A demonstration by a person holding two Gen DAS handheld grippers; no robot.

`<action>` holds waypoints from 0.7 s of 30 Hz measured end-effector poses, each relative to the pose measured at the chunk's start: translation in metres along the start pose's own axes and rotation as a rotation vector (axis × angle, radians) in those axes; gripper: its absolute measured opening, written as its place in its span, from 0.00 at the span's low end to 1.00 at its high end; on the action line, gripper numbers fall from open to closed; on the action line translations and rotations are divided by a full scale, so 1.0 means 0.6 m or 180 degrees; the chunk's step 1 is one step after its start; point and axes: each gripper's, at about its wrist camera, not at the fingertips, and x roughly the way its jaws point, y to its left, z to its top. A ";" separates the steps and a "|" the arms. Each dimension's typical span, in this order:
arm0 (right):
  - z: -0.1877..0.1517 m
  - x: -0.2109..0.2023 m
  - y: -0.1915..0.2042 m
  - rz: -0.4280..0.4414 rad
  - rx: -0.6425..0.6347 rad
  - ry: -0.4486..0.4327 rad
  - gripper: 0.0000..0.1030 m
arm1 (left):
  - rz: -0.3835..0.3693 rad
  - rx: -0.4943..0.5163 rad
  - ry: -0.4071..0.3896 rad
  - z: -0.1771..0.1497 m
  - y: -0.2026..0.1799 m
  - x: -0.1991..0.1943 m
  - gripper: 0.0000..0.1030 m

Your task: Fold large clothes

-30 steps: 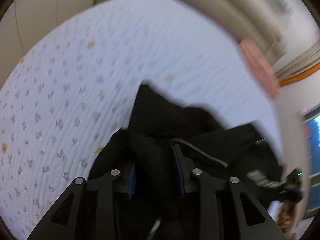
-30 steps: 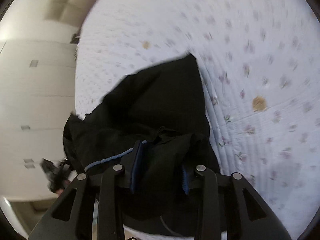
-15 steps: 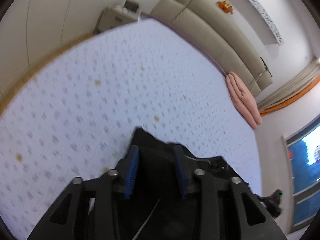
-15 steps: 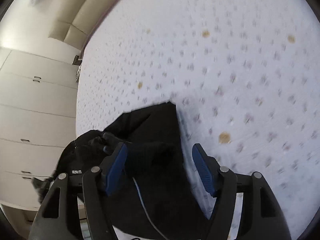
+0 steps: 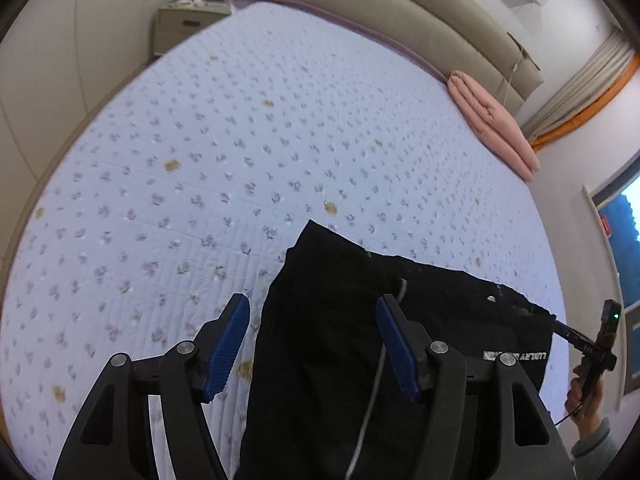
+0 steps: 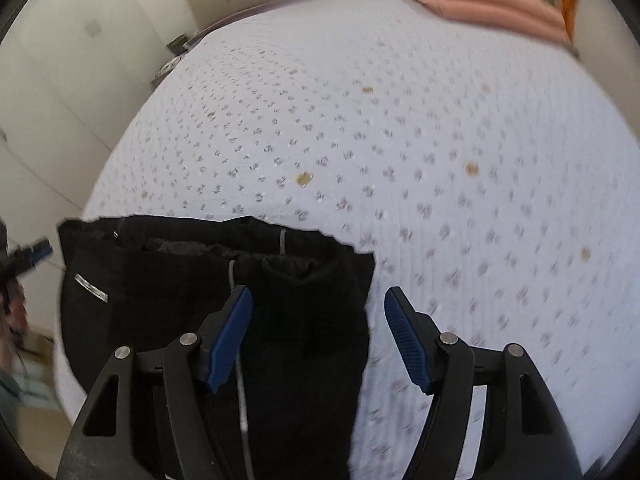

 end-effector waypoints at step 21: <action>-0.002 0.055 -0.004 -0.0033 0.0076 0.0142 0.19 | -0.0506 0.0203 0.0082 0.010 -0.011 0.072 0.10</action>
